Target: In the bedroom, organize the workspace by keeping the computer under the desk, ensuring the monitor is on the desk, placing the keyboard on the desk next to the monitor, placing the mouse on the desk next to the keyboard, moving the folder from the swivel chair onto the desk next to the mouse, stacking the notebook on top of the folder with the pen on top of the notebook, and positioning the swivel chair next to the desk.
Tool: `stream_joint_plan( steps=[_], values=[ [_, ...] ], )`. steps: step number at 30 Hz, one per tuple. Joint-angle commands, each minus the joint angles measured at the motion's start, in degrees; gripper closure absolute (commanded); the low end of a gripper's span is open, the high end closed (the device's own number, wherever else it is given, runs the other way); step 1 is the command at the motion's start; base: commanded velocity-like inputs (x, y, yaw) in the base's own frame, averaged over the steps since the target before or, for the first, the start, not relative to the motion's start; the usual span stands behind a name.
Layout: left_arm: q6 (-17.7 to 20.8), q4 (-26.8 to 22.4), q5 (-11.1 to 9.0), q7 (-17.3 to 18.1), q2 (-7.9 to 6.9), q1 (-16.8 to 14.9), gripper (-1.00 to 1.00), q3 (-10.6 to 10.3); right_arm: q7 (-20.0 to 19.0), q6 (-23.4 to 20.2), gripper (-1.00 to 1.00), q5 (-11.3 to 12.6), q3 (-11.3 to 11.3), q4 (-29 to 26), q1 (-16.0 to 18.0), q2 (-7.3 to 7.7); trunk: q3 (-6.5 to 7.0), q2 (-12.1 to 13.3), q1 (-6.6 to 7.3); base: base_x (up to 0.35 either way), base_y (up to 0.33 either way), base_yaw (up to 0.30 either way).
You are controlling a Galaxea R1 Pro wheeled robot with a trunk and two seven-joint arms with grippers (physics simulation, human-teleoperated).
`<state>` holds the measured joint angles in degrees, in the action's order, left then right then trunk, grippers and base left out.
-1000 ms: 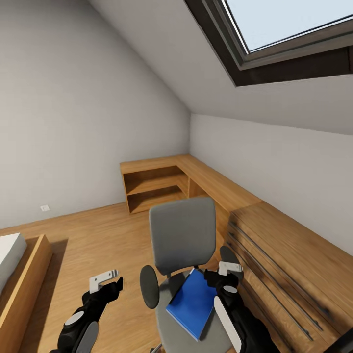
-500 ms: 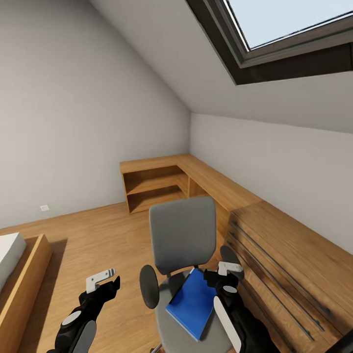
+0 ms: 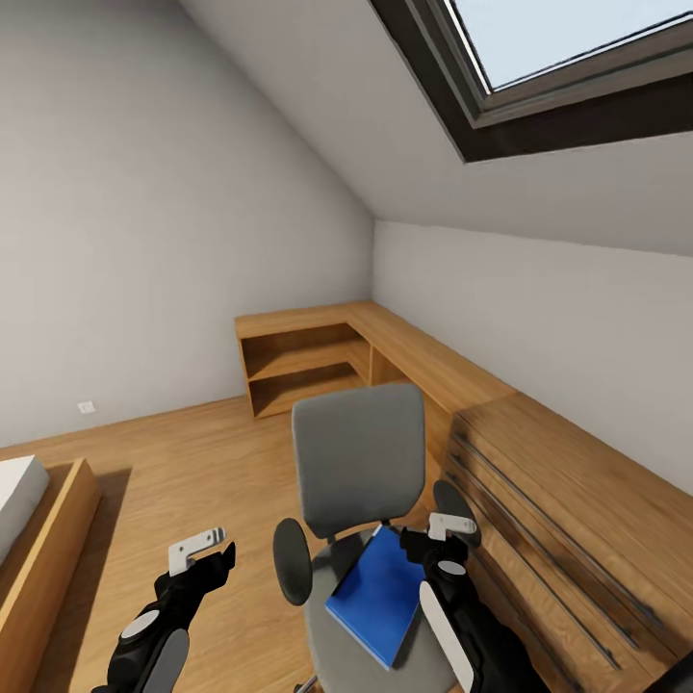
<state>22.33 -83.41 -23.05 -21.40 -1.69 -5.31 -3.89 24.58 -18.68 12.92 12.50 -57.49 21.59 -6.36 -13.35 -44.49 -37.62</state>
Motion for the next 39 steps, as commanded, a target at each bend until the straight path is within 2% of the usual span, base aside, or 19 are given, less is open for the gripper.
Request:
stream_joint_plan(
  steps=[1,5,6,8,9,11,12,15,23,39],
  values=[
    [0.1,-0.1,-0.6,-0.6,-0.10,0.0,-1.00,-0.1,0.5,-0.1,-1.00,0.5,0.2,-0.1,0.0,0.03,-0.27,-0.5,-0.24,0.000,0.000,0.000],
    [0.2,-0.1,-0.6,-0.6,-0.15,0.0,-1.00,1.1,0.5,0.7,-1.00,0.4,0.1,0.3,0.0,0.11,-0.99,-2.1,-1.12,0.000,0.000,0.000],
    [0.5,-0.1,-2.2,-0.6,-0.16,0.0,-1.00,7.1,-1.5,7.9,-1.00,0.4,2.2,13.1,1.3,-0.08,-1.17,-2.5,-1.34,0.000,0.000,0.000],
    [0.5,-0.1,-4.7,-0.6,-0.17,0.0,-1.00,8.4,-5.0,10.6,-1.00,0.6,2.3,20.9,5.8,-0.07,-1.53,-3.3,-1.78,0.000,0.000,0.000],
    [0.5,-0.1,-5.3,-0.6,-0.19,0.0,-1.00,8.6,-6.0,11.3,-1.00,0.7,2.3,23.2,7.3,-0.07,-1.71,-3.7,-2.00,0.000,0.000,0.000],
    [0.6,-0.1,-7.2,-0.6,-0.25,0.0,-1.00,9.1,-9.0,14.2,-1.00,0.9,2.3,33.0,13.7,-0.12,-2.07,-4.5,-2.44,0.000,0.000,0.000],
    [0.6,-0.1,-7.6,-0.6,-0.28,0.0,-1.00,9.3,-9.8,15.7,-1.00,1.0,2.3,37.2,16.4,-0.13,-2.25,-4.9,-2.66,0.000,0.000,0.000],
    [0.5,-0.1,-8.3,-0.6,-0.27,0.0,-1.00,9.7,-11.3,17.9,-1.00,1.2,2.3,43.3,21.2,-0.14,-2.79,-6.1,-3.31,0.000,0.000,0.000],
    [0.5,-0.2,-8.5,-0.6,-0.24,0.0,-1.00,9.9,-16.9,18.7,-1.00,3.5,2.1,46.0,22.8,-0.44,-4.22,-9.3,-5.07,0.000,0.000,0.000],
    [0.5,-2.6,-8.2,-0.6,-0.13,0.0,-1.00,9.3,-17.6,18.7,-1.00,3.8,2.2,46.5,22.9,-0.75,-7.09,-15.7,-8.59,0.000,0.000,0.033]
  ],
)
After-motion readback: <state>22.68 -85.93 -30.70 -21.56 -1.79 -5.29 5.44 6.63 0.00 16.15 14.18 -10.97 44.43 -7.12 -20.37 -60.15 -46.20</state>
